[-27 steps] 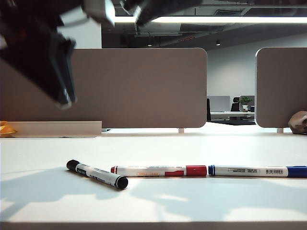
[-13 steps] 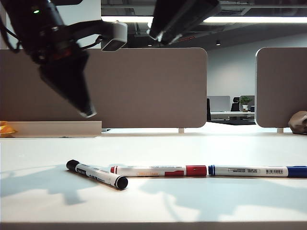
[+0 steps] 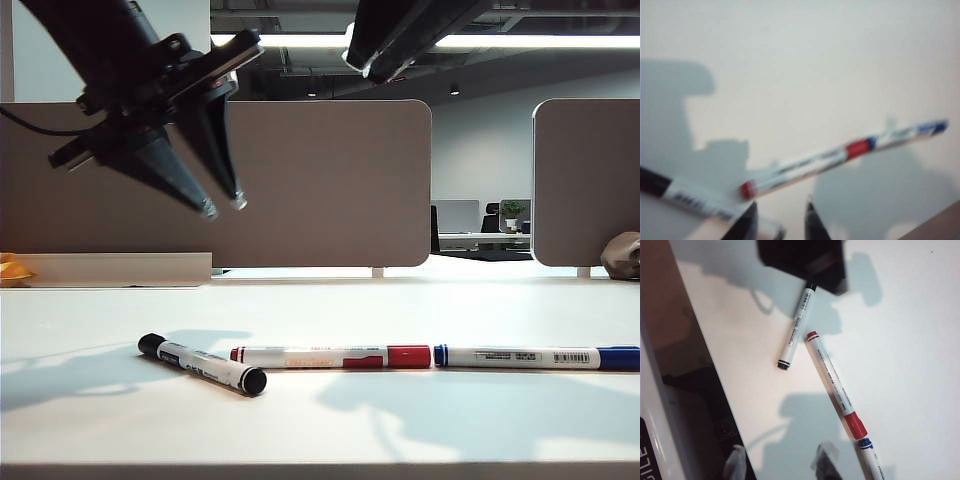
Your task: Pick up the markers one by one and line them up horizontally in a straight line on the table.
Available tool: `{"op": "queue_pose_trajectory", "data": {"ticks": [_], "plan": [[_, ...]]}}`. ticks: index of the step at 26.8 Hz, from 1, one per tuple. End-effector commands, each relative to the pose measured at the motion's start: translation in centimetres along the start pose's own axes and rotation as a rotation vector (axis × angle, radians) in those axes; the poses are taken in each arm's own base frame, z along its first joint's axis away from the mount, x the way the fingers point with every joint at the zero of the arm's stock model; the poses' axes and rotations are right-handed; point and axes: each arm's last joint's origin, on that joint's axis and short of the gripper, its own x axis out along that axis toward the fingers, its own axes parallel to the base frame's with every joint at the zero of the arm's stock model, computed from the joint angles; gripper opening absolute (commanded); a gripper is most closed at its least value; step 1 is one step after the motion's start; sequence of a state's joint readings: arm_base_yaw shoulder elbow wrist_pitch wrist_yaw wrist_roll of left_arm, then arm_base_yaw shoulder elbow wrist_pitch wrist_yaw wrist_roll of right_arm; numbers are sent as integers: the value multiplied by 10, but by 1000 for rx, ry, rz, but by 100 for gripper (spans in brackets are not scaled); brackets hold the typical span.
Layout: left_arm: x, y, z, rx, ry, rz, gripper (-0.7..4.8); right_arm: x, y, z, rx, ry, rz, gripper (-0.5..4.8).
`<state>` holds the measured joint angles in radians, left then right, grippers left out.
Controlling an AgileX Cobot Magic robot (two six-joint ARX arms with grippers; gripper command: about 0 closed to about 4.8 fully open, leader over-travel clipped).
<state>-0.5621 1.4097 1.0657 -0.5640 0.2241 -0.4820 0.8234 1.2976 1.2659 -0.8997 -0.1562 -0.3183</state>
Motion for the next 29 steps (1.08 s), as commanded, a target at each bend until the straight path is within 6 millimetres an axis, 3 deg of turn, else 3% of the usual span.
{"op": "queue_pose_trajectory", "data": {"ticks": [1,8,21,29], "plan": [[0,-5,10,-263,-94,-64,120,-5,1,1,0,-20,-6,184],[9,-5,16,-734,-127,-89,121,-9,2,0,1,-32,-10,184],[18,14,-3,-934,-127,261,121,-19,4,0,-3,-63,-24,183],[29,9,-13,-979,-66,302,121,-19,4,0,-1,-66,-25,183]]}}
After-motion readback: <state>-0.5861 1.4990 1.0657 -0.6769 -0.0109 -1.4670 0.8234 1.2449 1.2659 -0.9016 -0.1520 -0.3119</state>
